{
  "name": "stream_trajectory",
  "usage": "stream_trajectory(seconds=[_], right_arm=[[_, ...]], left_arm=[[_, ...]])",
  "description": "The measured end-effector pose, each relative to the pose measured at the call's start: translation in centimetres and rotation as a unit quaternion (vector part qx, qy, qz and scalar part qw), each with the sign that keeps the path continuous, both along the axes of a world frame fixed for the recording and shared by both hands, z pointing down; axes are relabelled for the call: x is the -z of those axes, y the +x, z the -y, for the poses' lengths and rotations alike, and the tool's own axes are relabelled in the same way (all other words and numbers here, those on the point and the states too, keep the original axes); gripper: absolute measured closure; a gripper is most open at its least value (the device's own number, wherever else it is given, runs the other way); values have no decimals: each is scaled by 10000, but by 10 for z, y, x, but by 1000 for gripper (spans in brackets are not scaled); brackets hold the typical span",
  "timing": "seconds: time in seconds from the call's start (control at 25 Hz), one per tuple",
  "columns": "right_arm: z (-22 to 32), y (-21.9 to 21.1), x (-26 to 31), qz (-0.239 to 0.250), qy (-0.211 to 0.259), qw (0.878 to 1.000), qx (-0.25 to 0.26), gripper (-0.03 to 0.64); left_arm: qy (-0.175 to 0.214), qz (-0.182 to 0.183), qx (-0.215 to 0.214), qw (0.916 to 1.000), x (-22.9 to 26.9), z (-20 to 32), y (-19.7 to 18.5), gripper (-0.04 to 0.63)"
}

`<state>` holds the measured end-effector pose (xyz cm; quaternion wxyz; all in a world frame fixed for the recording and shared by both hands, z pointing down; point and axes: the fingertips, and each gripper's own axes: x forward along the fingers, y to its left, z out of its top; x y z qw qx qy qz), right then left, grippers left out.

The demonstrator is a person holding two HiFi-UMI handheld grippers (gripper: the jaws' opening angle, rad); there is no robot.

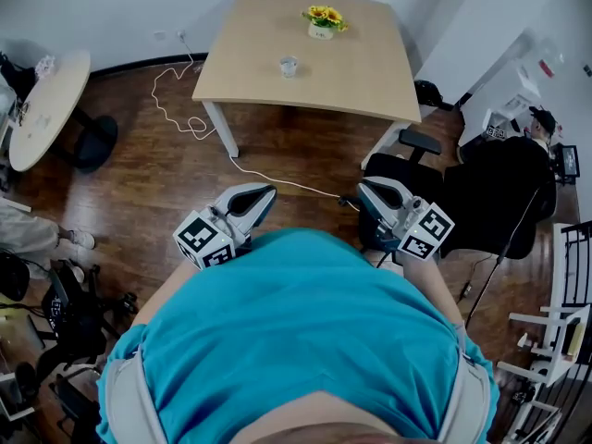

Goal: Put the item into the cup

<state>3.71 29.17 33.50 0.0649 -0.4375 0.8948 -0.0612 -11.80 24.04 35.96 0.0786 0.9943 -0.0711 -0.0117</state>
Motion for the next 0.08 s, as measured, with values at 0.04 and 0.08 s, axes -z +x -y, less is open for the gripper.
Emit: stream_trajectory(seconds=[0.04,0.08], right_arm=[[1,1,1,-4,9,10000,-3,617],[2,2,2,-6,17,10000,-6,617]], left_arm=[[-30,-10,20,10000,2,1,0,594],[-70,-24,44,10000,5,2,1,592]])
